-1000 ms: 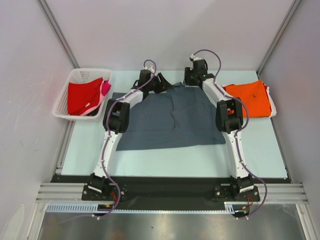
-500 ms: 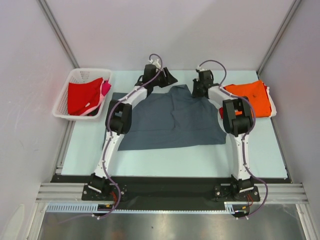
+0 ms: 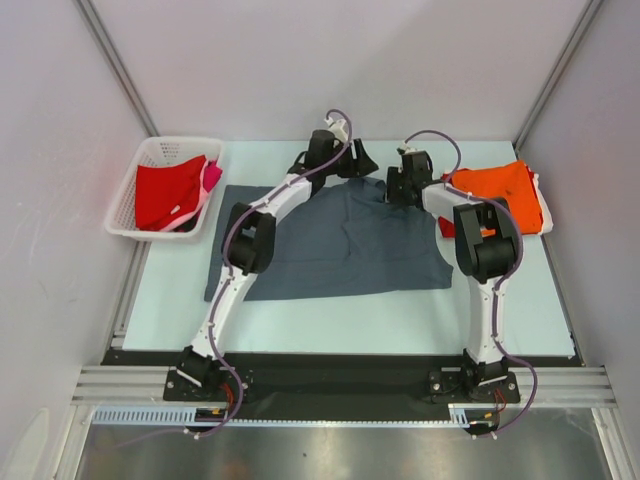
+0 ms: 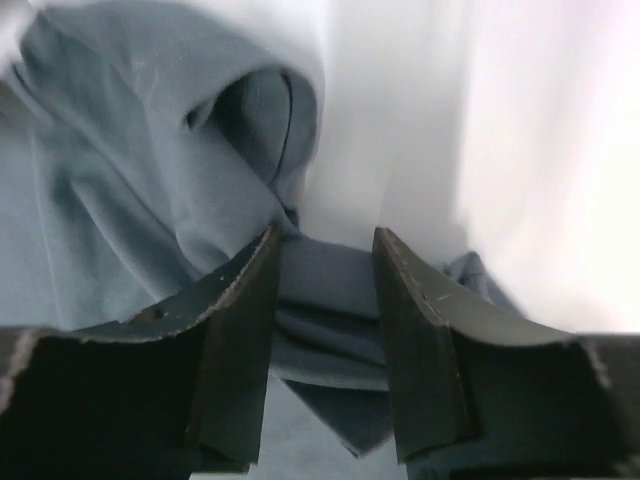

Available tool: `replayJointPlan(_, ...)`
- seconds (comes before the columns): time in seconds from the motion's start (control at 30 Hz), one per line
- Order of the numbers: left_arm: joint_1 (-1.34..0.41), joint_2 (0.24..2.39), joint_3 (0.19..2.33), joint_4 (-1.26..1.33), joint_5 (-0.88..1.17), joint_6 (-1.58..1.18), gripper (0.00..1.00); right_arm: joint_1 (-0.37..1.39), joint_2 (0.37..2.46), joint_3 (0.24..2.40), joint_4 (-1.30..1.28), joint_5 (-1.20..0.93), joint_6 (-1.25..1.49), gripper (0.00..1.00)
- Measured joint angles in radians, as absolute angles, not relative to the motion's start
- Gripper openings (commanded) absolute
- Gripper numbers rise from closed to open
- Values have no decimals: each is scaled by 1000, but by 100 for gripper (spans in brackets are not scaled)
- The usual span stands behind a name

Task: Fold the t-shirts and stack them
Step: Fold the tshirt

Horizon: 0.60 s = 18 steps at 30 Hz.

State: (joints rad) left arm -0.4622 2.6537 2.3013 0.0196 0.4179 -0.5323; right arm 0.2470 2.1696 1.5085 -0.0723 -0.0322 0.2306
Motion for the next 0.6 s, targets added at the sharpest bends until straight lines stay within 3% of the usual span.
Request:
replayJointPlan(0.3,-467,2650,2271,2,418,-504,68,240,2353,1818,-160,-51,185,46)
replayJointPlan(0.6,-428,2622,2204,-6,414,-516,66,243,2420,1931,-221,-72,158,45)
